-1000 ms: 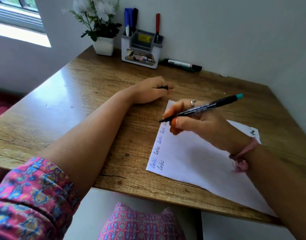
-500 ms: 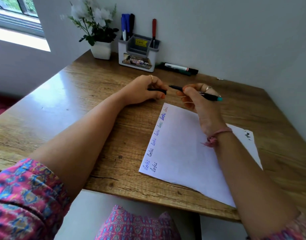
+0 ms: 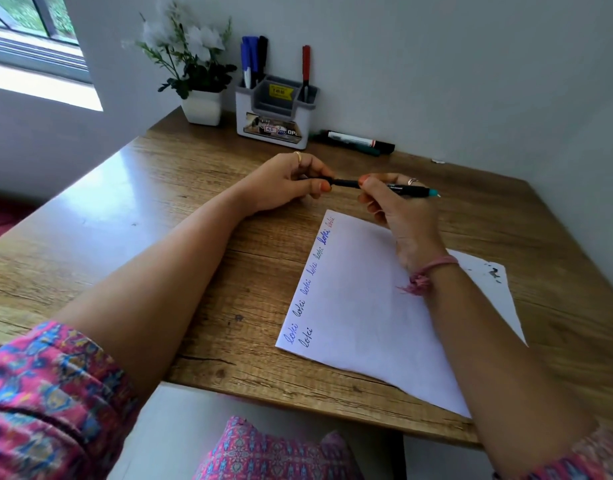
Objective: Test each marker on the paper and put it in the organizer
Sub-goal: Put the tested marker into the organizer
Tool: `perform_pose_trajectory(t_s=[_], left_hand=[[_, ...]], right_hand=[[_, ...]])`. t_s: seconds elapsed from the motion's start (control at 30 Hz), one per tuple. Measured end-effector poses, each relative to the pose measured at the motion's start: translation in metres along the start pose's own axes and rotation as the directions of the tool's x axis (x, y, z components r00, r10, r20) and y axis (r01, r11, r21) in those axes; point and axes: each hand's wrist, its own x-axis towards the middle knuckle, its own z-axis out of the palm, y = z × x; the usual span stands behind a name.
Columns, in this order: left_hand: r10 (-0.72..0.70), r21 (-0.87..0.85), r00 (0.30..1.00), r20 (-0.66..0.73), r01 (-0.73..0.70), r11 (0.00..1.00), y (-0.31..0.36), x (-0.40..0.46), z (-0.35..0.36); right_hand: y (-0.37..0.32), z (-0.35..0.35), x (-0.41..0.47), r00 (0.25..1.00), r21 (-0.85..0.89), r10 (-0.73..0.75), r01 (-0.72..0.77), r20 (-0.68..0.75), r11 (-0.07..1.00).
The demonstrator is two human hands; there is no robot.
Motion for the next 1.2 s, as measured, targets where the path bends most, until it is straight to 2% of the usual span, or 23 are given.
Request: perform_pose_trajectory(t_s=[0.17, 0.3, 0.37, 0.57, 0.83, 0.93, 1.03, 1.13, 1.2], left_hand=[[0.032, -0.043, 0.998, 0.056, -0.03, 0.999, 0.004, -0.003, 0.002], [0.009, -0.127, 0.998, 0.061, -0.001, 0.992, 0.005, -0.004, 0.0], [0.014, -0.159, 0.998, 0.069, -0.003, 0.987, 0.005, -0.005, -0.001], [0.005, -0.202, 0.993, 0.116, 0.018, 0.979, 0.005, -0.007, -0.006], [-0.017, -0.247, 0.982, 0.186, 0.064, 0.967, 0.009, -0.007, -0.006], [0.002, -0.29, 0.988, 0.157, 0.044, 0.956, 0.013, -0.008, -0.009], [-0.066, -0.486, 0.992, 0.111, 0.112, 0.867, 0.015, -0.007, -0.013], [-0.194, -0.617, 0.97, 0.144, 0.241, 0.749, 0.015, -0.007, -0.02], [-0.243, -0.698, 0.964, 0.109, 0.248, 0.672, 0.013, -0.008, -0.023]], right_hand=[[0.004, 0.0, -0.001, 0.986, -0.118, -0.055, 0.074, 0.16, 0.99], [0.002, 0.003, -0.001, 0.973, -0.014, -0.025, 0.029, 0.23, 0.999], [0.002, 0.001, -0.001, 0.962, -0.016, -0.063, 0.07, 0.267, 0.997], [0.006, 0.005, -0.004, 0.94, -0.066, -0.177, 0.204, 0.292, 0.977], [0.003, 0.006, -0.005, 0.899, -0.021, -0.277, 0.301, 0.34, 0.953], [0.002, 0.006, -0.006, 0.889, 0.013, -0.307, 0.322, 0.338, 0.947], [0.002, 0.004, -0.002, 0.895, 0.004, -0.318, 0.333, 0.312, 0.943], [0.007, 0.002, 0.001, 0.91, -0.087, -0.288, 0.326, 0.299, 0.941], [0.009, 0.001, 0.002, 0.903, -0.167, -0.278, 0.345, 0.327, 0.924]])
